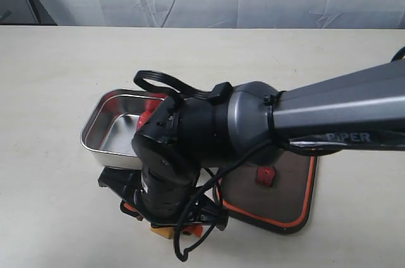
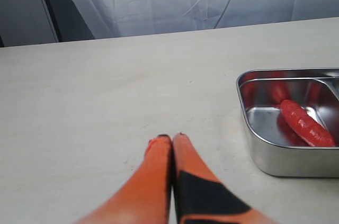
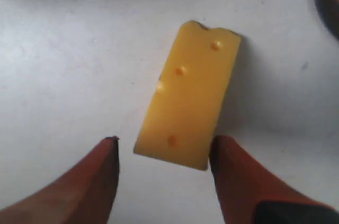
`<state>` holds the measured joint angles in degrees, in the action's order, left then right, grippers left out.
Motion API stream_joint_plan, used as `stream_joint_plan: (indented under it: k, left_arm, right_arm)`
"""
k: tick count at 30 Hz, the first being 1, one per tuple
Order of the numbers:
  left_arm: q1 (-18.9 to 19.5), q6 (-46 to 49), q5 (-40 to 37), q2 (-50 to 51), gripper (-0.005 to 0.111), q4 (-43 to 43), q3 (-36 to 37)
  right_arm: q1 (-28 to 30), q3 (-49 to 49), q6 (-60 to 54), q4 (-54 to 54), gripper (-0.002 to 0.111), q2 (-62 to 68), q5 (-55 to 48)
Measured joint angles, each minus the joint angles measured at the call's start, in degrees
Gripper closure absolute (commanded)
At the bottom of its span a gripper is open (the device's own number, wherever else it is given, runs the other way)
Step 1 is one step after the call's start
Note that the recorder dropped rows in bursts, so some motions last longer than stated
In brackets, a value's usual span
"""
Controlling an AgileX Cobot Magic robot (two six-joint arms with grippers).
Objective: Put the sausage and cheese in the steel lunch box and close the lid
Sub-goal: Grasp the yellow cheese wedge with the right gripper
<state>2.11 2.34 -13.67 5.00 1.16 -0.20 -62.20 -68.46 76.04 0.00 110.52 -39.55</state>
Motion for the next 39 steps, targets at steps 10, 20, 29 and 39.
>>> stream_joint_plan:
  k: [10,20,29,39]
  left_arm:
    - [0.0,0.0,0.0,0.0,0.106,0.0,0.0]
    - [0.0,0.0,0.0,0.0,0.106,0.0,0.0]
    - [0.0,0.0,0.0,0.0,0.106,0.0,0.0]
    - [0.0,0.0,0.0,0.0,0.106,0.0,0.0]
  right_arm:
    - [0.0,0.0,2.1,-5.5,0.065,0.0,-1.9]
    - [0.0,-0.1,2.2,-4.7,0.108,0.8,-2.1]
    - [-0.8,0.0,-6.0,0.0,0.108,-0.7,-1.8]
    - [-2.4,0.0,-6.9,-6.7,0.108,-9.8,-0.7]
